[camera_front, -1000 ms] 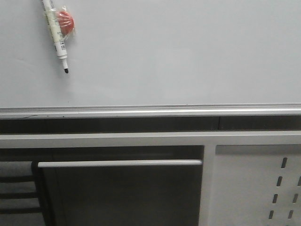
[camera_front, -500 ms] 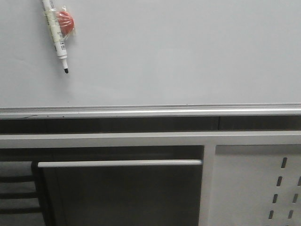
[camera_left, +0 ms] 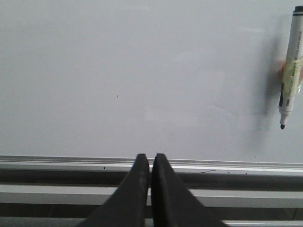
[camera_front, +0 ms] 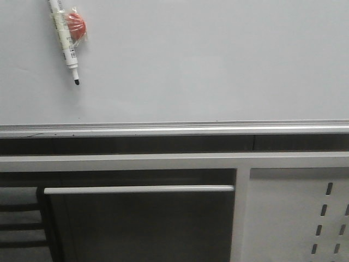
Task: Write number 1 on whiteboard
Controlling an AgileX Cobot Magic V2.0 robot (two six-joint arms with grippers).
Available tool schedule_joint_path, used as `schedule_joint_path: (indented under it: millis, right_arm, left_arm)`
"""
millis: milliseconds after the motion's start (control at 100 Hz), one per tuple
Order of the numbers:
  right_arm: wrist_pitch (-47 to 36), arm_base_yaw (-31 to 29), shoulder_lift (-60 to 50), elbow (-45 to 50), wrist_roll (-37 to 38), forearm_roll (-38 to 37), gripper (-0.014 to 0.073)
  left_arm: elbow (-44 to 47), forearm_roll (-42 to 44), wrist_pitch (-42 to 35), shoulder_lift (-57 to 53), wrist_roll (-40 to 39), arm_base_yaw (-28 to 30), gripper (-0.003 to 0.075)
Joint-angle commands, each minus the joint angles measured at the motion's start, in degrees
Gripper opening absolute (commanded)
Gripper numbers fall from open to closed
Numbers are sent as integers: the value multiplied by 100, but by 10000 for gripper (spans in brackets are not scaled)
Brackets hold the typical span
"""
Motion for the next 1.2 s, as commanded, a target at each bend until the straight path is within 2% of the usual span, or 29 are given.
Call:
schedule_joint_path:
  millis: [0, 130, 370, 420, 560, 720, 840, 1020, 1190]
  right_arm:
    - [-559, -29, -84, 150, -16, 387, -53]
    - [-814, -29, -84, 150, -16, 1351, -53]
    - [-1143, -29, -84, 126, -16, 3498, -53]
    - [-1099, -29, -84, 87, -16, 3750, -53]
    - [-389, -29, -4, -385, -60, 3551, -43]
    - [692, -29, 750, -1475, -97, 2769, -43]
    - [1621, -29, 1818, -2519, -97, 2190, -43]
    - [2481, -29, 3057, -3767, -121, 1601, -43]
    - [2494, -29, 3376, -3921, -121, 1601, -43]
  left_arm:
    - [235, -531, -623, -128, -65, -2, -20]
    - [235, -1814, -743, -128, -65, -2, -20]
    - [212, -3622, -817, -128, -65, -2, -20]
    - [161, -3965, -817, -128, -65, -14, -20]
    - [-253, -3881, -502, -101, -21, -14, -20]
    - [-1341, -2709, 521, 378, 4, -14, -20]
    - [-2401, -1867, 1599, 1296, 101, -14, -20]
    - [-3584, -1836, 3016, 2485, 1076, -14, -20]
    - [-3886, -2143, 3145, 2953, 1181, -14, -20]
